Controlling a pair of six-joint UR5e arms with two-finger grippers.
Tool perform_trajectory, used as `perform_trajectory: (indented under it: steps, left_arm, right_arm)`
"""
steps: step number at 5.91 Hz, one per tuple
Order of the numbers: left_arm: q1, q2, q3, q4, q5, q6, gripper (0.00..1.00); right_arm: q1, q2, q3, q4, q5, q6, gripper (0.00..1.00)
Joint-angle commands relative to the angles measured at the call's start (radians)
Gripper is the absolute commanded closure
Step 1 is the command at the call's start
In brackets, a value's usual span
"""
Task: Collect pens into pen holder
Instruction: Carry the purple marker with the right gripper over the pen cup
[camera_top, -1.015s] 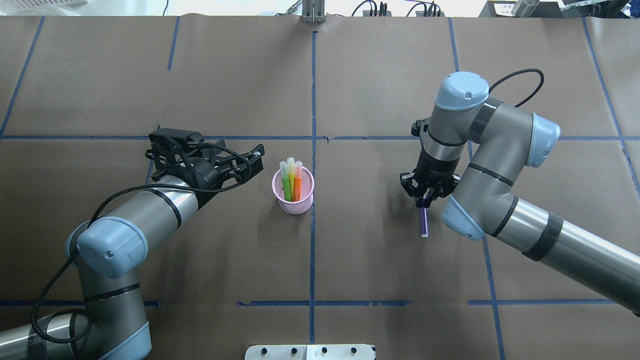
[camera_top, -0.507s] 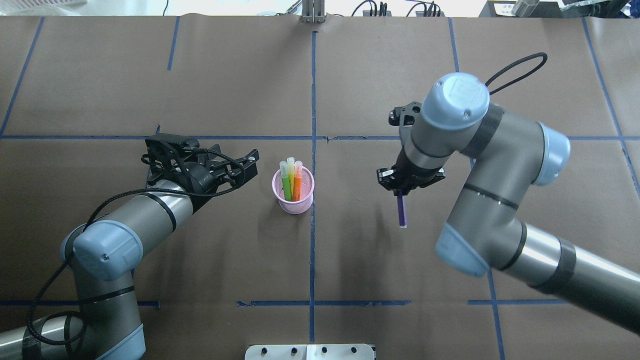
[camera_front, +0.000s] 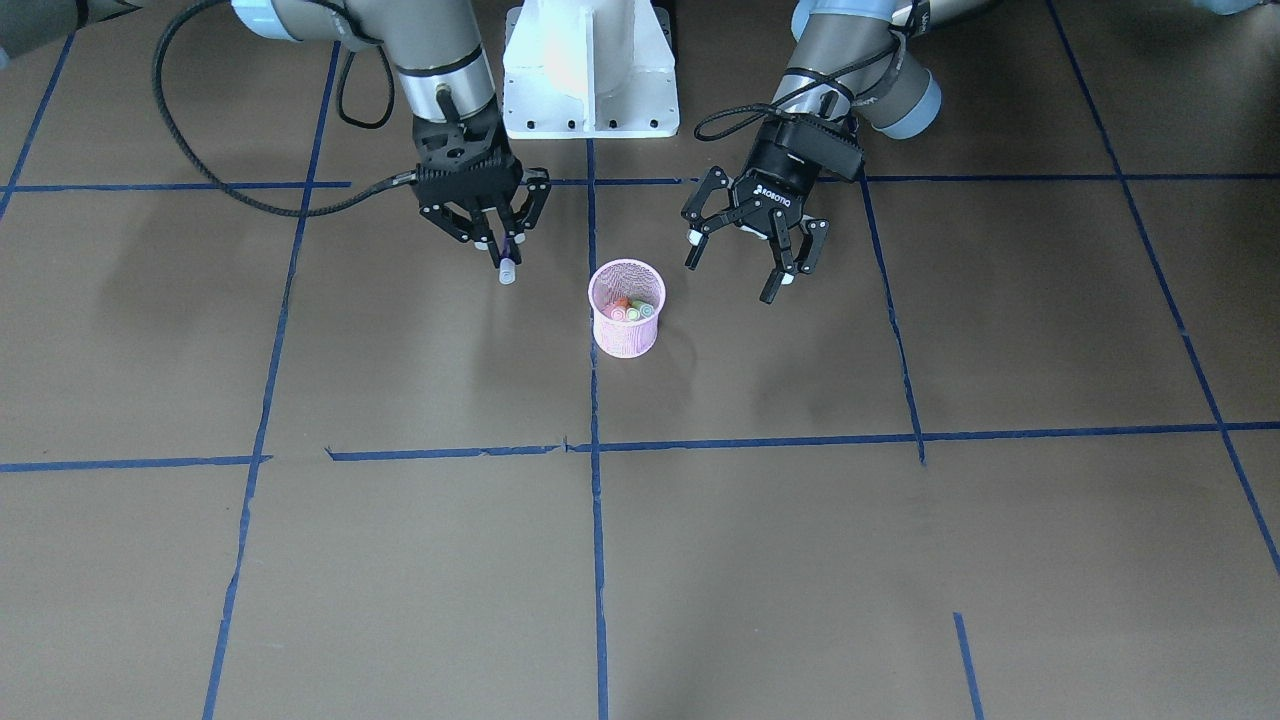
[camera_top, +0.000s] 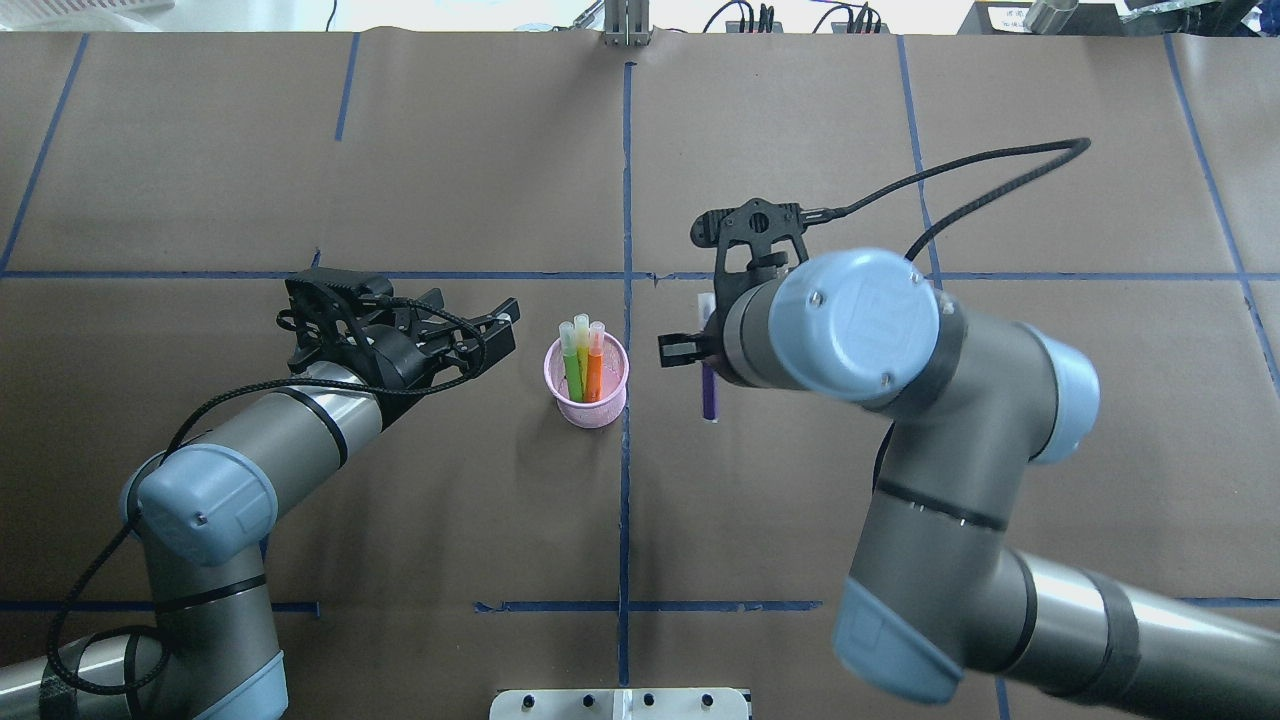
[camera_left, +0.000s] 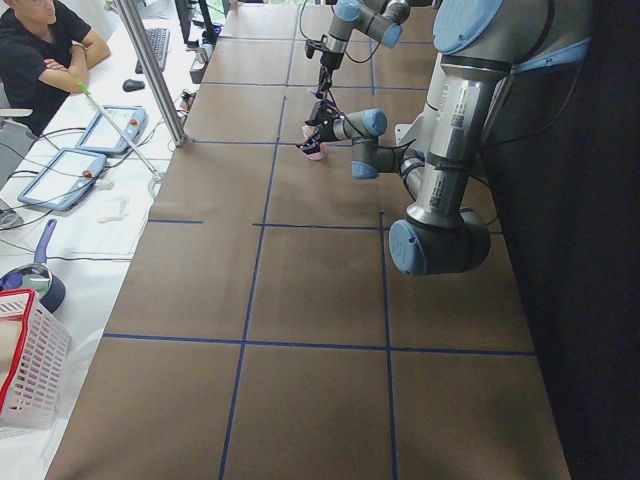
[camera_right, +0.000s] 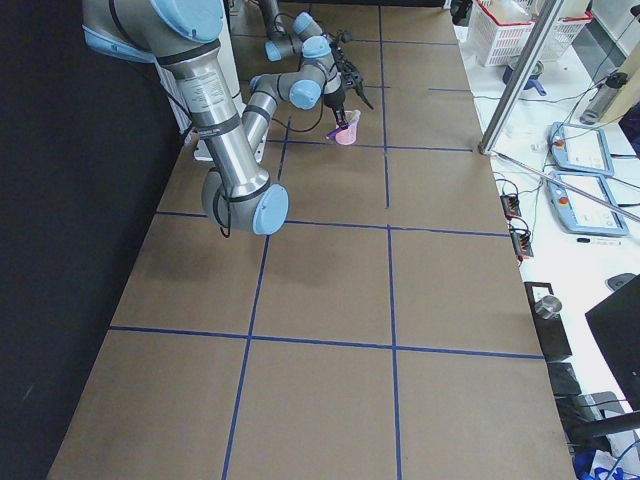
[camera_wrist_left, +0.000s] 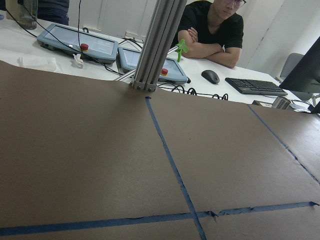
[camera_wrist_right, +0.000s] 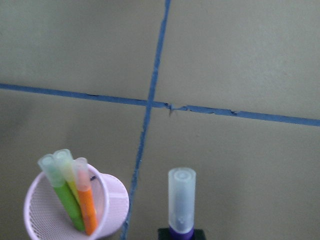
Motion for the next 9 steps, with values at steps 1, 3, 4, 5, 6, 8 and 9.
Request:
perform_trajectory:
  steps: [1, 3, 4, 5, 6, 8, 9]
  left_arm:
    - [-0.003, 0.033, -0.008, 0.000, 0.000, -0.078, 0.00]
    - [-0.010, 0.101, -0.013, -0.003, -0.002, -0.080, 0.00]
    - [-0.010, 0.107, -0.013, -0.003, -0.002, -0.081, 0.00]
    - [-0.010, 0.109, -0.013, -0.003, -0.002, -0.081, 0.00]
    - [-0.010, 0.109, -0.011, -0.003, -0.002, -0.081, 0.00]
    - [-0.010, 0.109, -0.008, -0.003, -0.002, -0.081, 0.00]
    - [-0.008, 0.109, -0.004, -0.003, -0.002, -0.081, 0.00]
  right_arm:
    - [-0.147, 0.005, 0.002, 0.106, -0.391, 0.115, 1.00]
    - [-0.220, 0.009, -0.005, 0.119, -0.587, 0.152, 1.00]
    - [-0.281, -0.001, -0.022, 0.130, -0.686, 0.152, 0.99]
    - [-0.281, 0.014, -0.074, 0.168, -0.704, 0.151, 0.99]
    - [-0.280, 0.021, -0.137, 0.216, -0.753, 0.140, 0.98]
    - [-0.267, 0.032, -0.154, 0.254, -0.768, 0.136, 0.98]
    - [-0.266, 0.072, -0.197, 0.256, -0.768, 0.136, 0.98]
